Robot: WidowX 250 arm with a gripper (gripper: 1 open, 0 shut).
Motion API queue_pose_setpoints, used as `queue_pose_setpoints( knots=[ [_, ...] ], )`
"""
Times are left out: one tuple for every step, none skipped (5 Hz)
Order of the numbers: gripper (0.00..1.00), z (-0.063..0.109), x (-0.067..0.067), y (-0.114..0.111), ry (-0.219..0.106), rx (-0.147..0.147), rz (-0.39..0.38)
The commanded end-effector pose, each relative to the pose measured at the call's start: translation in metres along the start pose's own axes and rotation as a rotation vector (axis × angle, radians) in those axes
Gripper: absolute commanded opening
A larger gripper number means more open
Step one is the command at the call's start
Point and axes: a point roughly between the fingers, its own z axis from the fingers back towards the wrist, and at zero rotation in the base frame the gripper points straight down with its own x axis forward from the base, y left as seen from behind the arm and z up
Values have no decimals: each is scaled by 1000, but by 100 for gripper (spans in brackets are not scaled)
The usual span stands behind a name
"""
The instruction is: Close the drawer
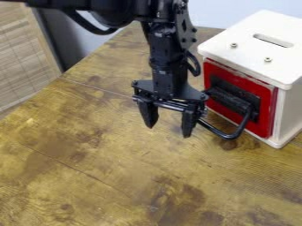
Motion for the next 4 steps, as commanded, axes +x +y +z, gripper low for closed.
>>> queue_pose_setpoints(
  knots=[
    [100, 21, 5, 4, -65, 9, 4],
    [100, 18, 4, 3, -62, 11, 9],
    [100, 17, 4, 3, -57, 16, 9],
    [100, 15, 3, 2, -51, 21, 7]
  ],
)
